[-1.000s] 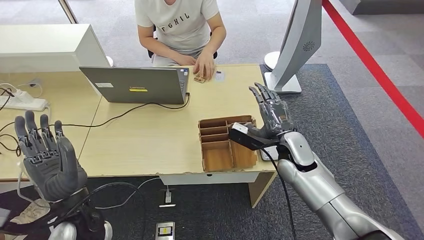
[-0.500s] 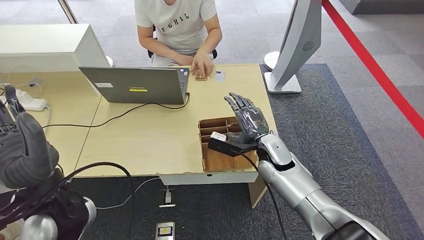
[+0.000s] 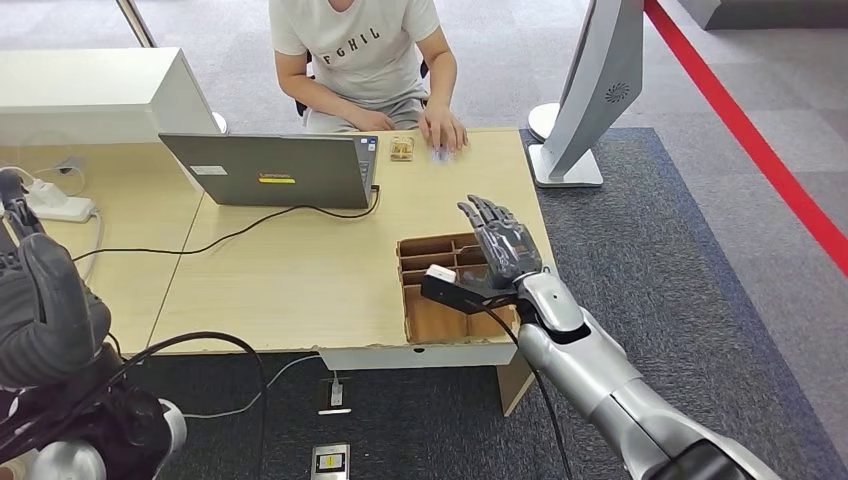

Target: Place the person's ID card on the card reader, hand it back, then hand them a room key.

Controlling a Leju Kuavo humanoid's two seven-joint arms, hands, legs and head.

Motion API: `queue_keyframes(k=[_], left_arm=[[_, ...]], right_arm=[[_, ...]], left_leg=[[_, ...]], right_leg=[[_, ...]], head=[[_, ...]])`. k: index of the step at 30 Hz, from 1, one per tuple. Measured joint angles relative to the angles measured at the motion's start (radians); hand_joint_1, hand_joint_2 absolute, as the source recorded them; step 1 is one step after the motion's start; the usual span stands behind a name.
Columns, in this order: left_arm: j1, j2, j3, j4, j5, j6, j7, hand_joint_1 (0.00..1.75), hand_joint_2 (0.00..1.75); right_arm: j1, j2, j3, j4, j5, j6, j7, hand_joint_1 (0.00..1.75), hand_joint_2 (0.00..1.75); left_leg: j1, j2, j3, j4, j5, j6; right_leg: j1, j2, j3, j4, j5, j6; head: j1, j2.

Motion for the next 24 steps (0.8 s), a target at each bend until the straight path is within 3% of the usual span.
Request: queue_keyframes(k=[11, 24], left_arm=[[0.002, 0.024, -0.021, -0.015, -0.004, 0.018, -0.011, 0.0, 1.75], [0.006, 0.038, -0.04, -0.019, 0.016, 0.018, -0.029, 0.0, 1.75]], right_arm=[[-0.019, -0.098, -0.019, 0.012, -0.013, 0.008, 0.057, 0.0, 1.75], [-0.018, -0.119, -0.013, 0.022, -0.068, -0.001, 0.036, 0.0, 1.75]], left_leg=[[0.0, 0.0, 0.0, 0.0, 0.0, 0.0], [0.0, 0.0, 0.0, 0.0, 0.0, 0.0]], right_leg=[[0.0, 0.0, 0.0, 0.0, 0.0, 0.0], [0.0, 0.0, 0.0, 0.0, 0.0, 0.0]], head=[[0.0, 0.0], [0.0, 0.0]])
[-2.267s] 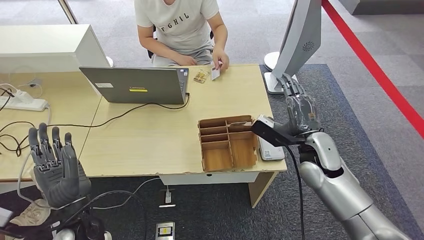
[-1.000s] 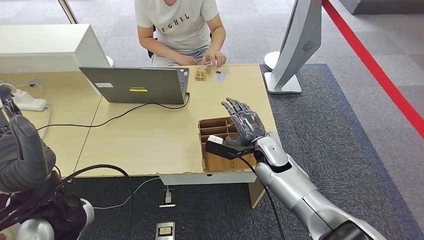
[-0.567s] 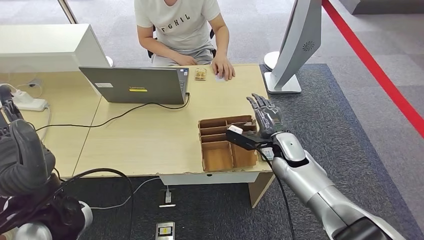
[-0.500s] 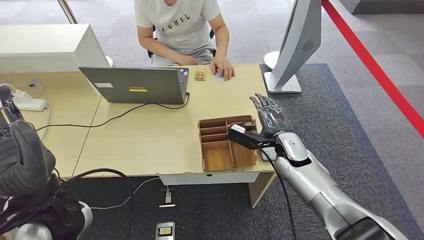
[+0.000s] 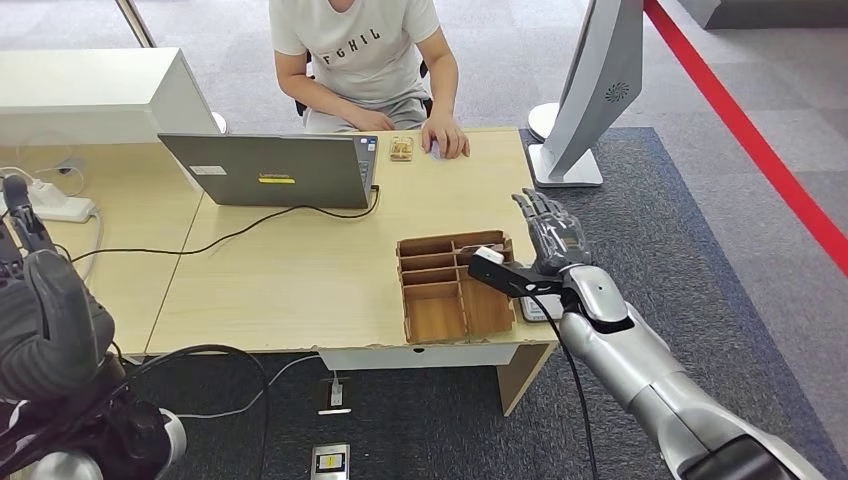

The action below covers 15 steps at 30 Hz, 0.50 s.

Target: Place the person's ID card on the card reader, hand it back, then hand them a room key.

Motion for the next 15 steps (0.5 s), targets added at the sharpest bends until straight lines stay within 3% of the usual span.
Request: queue_keyframes(k=[15], left_arm=[[0.01, 0.006, -0.006, 0.0, 0.011, 0.0, -0.026, 0.0, 1.75]], right_arm=[[0.005, -0.029, 0.005, -0.156, -0.112, 0.034, 0.002, 0.0, 1.75]], left_leg=[[0.0, 0.0, 0.0, 0.0, 0.0, 0.0]], right_leg=[[0.0, 0.0, 0.0, 0.0, 0.0, 0.0]], head=[[0.0, 0.0]])
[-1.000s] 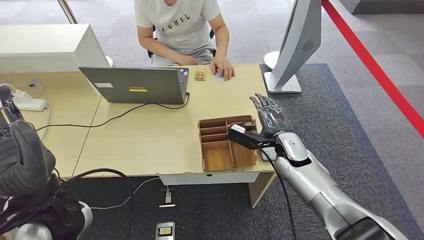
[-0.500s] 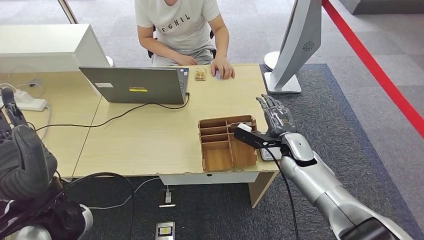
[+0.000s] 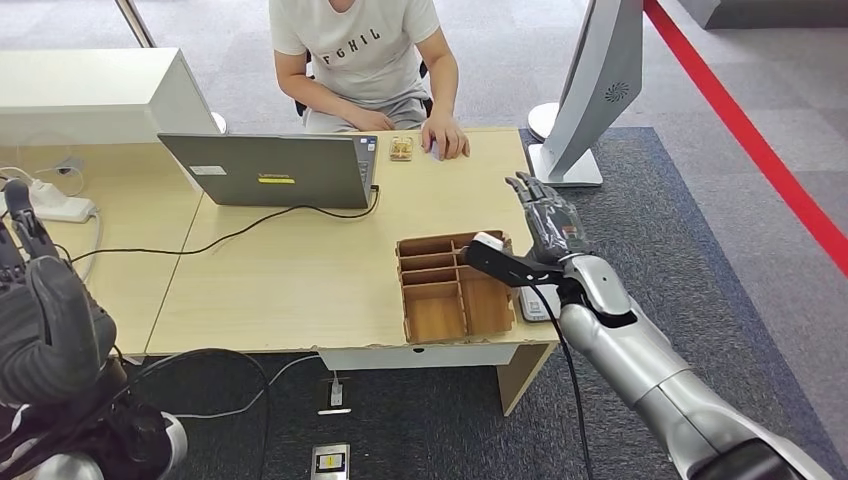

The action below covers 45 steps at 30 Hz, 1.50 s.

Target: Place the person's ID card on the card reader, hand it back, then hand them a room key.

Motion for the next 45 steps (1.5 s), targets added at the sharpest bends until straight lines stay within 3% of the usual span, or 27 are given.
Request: queue_keyframes(k=[21, 30, 33, 37, 38, 45], left_arm=[[0.006, 0.0, 0.001, 0.0, 0.003, 0.0, -0.003, 0.0, 1.75], [0.006, 0.0, 0.001, 0.0, 0.0, 0.0, 0.003, 0.0, 1.75], [0.005, 0.0, 0.001, 0.0, 0.0, 0.0, 0.003, 0.0, 1.75], [0.004, 0.0, 0.001, 0.0, 0.003, 0.0, 0.002, 0.0, 1.75], [0.004, 0.0, 0.001, 0.0, 0.004, 0.0, 0.002, 0.0, 1.75], [0.003, 0.0, 0.001, 0.0, 0.004, 0.0, 0.001, 0.0, 1.75]], right_arm=[[0.067, 0.009, 0.034, -0.028, -0.05, 0.023, -0.024, 0.08, 1.75], [0.065, 0.032, 0.052, -0.009, -0.052, 0.02, -0.045, 0.23, 1.75], [0.059, 0.039, 0.057, -0.007, -0.05, 0.019, -0.048, 0.51, 1.75], [0.049, 0.052, 0.064, -0.001, -0.04, 0.02, -0.054, 1.52, 1.75], [0.047, 0.055, 0.066, 0.001, -0.037, 0.021, -0.055, 1.64, 1.75], [0.023, 0.076, 0.079, 0.044, -0.022, 0.017, -0.059, 1.69, 1.75]], left_leg=[[0.0, 0.0, 0.0, 0.0, 0.0, 0.0], [0.0, 0.0, 0.0, 0.0, 0.0, 0.0], [0.0, 0.0, 0.0, 0.0, 0.0, 0.0], [0.0, 0.0, 0.0, 0.0, 0.0, 0.0], [0.0, 0.0, 0.0, 0.0, 0.0, 0.0], [0.0, 0.0, 0.0, 0.0, 0.0, 0.0]], right_leg=[[0.0, 0.0, 0.0, 0.0, 0.0, 0.0], [0.0, 0.0, 0.0, 0.0, 0.0, 0.0], [0.0, 0.0, 0.0, 0.0, 0.0, 0.0], [0.0, 0.0, 0.0, 0.0, 0.0, 0.0], [0.0, 0.0, 0.0, 0.0, 0.0, 0.0], [0.0, 0.0, 0.0, 0.0, 0.0, 0.0]], head=[[0.0, 0.0], [0.0, 0.0], [0.0, 0.0], [0.0, 0.0], [0.0, 0.0], [0.0, 0.0]])
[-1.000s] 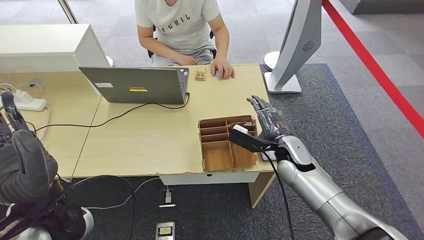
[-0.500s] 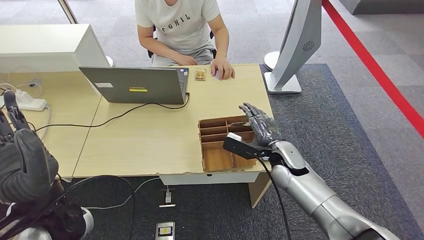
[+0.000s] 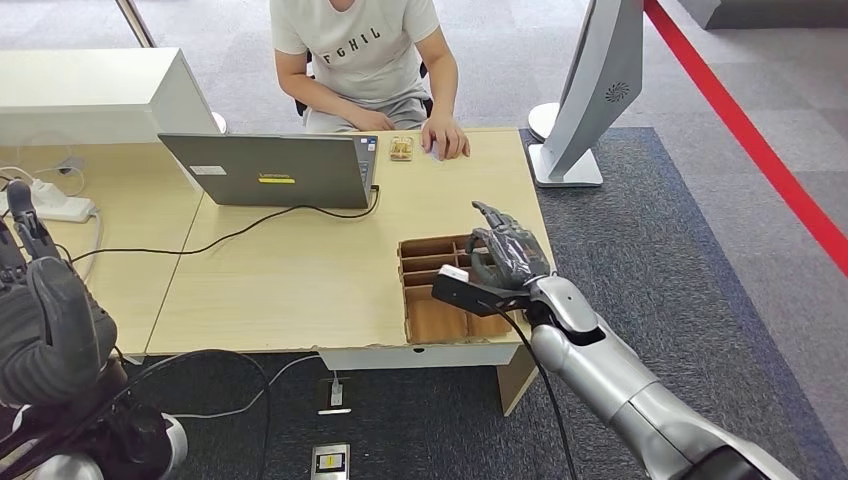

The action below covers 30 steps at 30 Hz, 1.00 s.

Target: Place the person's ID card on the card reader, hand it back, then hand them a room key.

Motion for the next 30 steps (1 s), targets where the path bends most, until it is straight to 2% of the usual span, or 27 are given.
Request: queue_keyframes(k=[3, 5, 6, 9, 10, 11, 30], left_arm=[[0.0, 0.0, 0.0, 0.0, -0.003, 0.0, -0.002, 0.0, 1.75], [0.0, 0.0, -0.001, 0.0, -0.007, 0.0, -0.003, 0.0, 1.75], [0.0, 0.0, -0.001, 0.0, -0.009, 0.0, -0.003, 0.0, 1.75], [0.0, 0.0, -0.002, 0.0, -0.014, 0.0, -0.003, 0.0, 1.75], [0.0, 0.0, -0.003, 0.0, -0.016, 0.0, -0.003, 0.0, 1.75], [-0.001, 0.0, -0.004, 0.0, -0.019, 0.0, -0.003, 0.0, 1.75], [0.002, -0.002, -0.019, 0.0, -0.051, 0.0, 0.004, 0.0, 1.75]], right_arm=[[-0.014, 0.007, 0.003, 0.032, 0.003, -0.006, -0.001, 1.61, 1.75], [-0.02, 0.011, 0.003, 0.051, 0.006, -0.009, -0.001, 1.47, 1.75], [-0.023, 0.013, 0.003, 0.059, 0.008, -0.01, -0.001, 1.3, 1.75], [-0.03, 0.019, 0.004, 0.083, 0.014, -0.012, -0.001, 0.29, 1.75], [-0.032, 0.022, 0.005, 0.092, 0.017, -0.012, -0.001, 0.07, 1.75], [-0.034, 0.025, 0.005, 0.1, 0.021, -0.014, -0.002, 0.0, 1.75], [-0.084, 0.064, -0.001, 0.165, 0.082, -0.034, -0.011, 0.0, 1.75]], left_leg=[[0.0, 0.0, 0.0, 0.0, 0.0, 0.0], [0.0, 0.0, 0.0, 0.0, 0.0, 0.0], [0.0, 0.0, 0.0, 0.0, 0.0, 0.0], [0.0, 0.0, 0.0, 0.0, 0.0, 0.0], [0.0, 0.0, 0.0, 0.0, 0.0, 0.0], [0.0, 0.0, 0.001, 0.0, 0.0, 0.0], [0.0, 0.0, 0.004, 0.0, 0.001, 0.0]], right_leg=[[0.0, 0.0, 0.0, 0.0, 0.0, 0.0], [0.0, 0.0, 0.0, 0.0, 0.0, 0.0], [0.0, 0.0, 0.0, 0.0, 0.0, 0.0], [0.0, 0.0, 0.0, 0.0, 0.0, 0.0], [0.0, 0.0, 0.0, 0.0, 0.0, 0.0], [0.0, 0.0, 0.001, 0.0, 0.0, 0.0], [0.0, 0.0, 0.004, 0.0, 0.001, 0.0]], head=[[0.0, 0.0], [0.0, 0.0], [0.0, 0.0], [0.0, 0.0], [0.0, 0.0], [0.0, 0.0], [0.0, 0.0]])
